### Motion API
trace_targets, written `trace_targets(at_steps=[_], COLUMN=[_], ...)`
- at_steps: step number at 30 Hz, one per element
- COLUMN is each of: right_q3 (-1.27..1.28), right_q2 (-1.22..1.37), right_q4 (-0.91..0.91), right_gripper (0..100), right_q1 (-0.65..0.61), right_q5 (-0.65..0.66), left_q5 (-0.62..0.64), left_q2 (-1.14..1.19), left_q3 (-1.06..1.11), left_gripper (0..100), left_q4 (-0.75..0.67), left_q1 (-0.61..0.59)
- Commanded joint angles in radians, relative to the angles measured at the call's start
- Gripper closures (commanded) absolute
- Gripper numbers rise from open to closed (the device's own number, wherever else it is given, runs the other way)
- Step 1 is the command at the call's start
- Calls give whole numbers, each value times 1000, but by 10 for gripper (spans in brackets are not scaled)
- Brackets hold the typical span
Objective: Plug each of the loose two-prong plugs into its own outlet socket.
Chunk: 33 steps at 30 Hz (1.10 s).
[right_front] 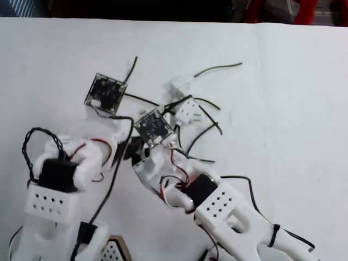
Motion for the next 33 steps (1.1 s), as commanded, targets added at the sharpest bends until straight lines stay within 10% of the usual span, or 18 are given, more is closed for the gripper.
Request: trace_targets(at_steps=[1, 21, 33], right_q3=[-9, -9, -8], right_q2=[-7, 4, 4], right_q4=[-8, -186, -185], right_gripper=[981, 981, 981], right_q1=[15, 450, 458], right_q5=[-11, -124, -143], left_q5=[3, -117, -117], left_q2=[-31, 680, 1159], left_q3=[34, -285, -588], left_gripper=[721, 720, 720], left_q4=[-46, -158, -152], left_q1=[-12, -197, -165])
